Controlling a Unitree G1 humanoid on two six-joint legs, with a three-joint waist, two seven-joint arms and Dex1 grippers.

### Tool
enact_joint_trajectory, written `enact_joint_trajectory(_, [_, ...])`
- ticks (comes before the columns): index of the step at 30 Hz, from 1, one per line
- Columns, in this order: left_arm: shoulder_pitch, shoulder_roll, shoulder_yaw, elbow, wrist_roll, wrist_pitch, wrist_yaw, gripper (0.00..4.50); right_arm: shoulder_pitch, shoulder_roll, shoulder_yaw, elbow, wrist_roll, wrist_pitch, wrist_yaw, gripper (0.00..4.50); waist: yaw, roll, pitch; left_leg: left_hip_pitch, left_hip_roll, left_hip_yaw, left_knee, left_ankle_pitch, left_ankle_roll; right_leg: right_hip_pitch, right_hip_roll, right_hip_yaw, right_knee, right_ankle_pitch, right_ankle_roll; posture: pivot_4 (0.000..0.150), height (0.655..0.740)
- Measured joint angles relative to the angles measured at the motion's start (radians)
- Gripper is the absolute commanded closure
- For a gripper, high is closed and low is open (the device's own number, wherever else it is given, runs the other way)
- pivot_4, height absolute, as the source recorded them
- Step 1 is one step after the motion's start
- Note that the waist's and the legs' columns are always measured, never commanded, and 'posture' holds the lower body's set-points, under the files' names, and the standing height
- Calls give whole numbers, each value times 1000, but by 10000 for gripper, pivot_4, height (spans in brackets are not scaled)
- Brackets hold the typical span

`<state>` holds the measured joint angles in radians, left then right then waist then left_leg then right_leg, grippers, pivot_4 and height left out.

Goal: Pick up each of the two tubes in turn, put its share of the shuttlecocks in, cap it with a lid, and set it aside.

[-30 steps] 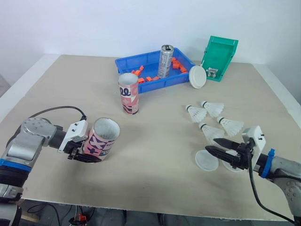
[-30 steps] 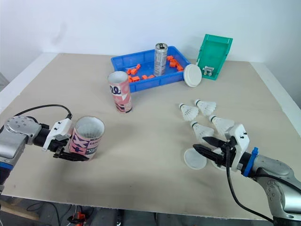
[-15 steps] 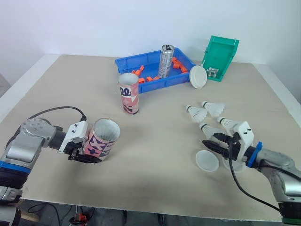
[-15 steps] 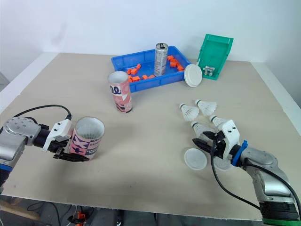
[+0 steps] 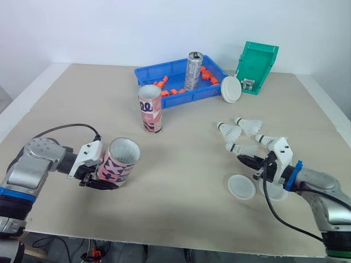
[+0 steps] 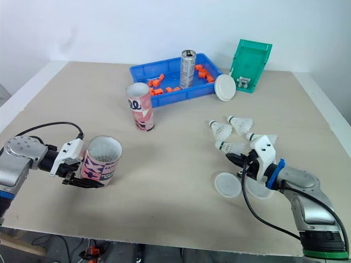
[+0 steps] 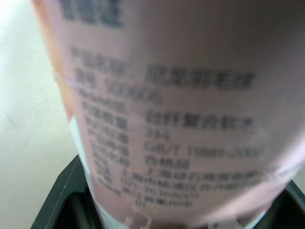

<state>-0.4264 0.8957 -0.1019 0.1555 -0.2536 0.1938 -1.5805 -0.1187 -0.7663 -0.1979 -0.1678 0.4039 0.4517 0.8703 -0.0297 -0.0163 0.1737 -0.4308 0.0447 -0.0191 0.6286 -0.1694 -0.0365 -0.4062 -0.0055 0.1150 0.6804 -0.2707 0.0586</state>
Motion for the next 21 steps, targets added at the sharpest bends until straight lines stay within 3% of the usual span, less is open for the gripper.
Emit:
enact_joint_trajectory(4, [-5,-2,0,14,1,-1,-3,16566,-39,-72,2,-154,89,42,95,44717,-1,0,0,0,1,0,0,0,0,0,0,0,0,0,0,1500,7400])
enact_joint_trajectory(10, [-22,-9,-7,31,10,-8,-14,16566,-336,-93,157,-288,173,55,239,44717,-2,0,0,0,2,0,1,0,0,0,0,-2,0,1,-1,1500,7400])
enact_joint_trajectory(15, [-33,-14,-11,42,8,-22,-24,16566,-635,24,393,-130,3,-84,318,44717,3,0,1,-1,2,3,1,0,1,-2,-2,-3,-1,0,-1,1500,7400])
enact_joint_trajectory(21, [-33,-13,-9,34,8,-21,-26,16566,-823,149,566,29,-146,-269,429,44717,7,1,1,-4,3,1,-1,0,1,-3,-1,-5,1,-1,-1,1500,7400])
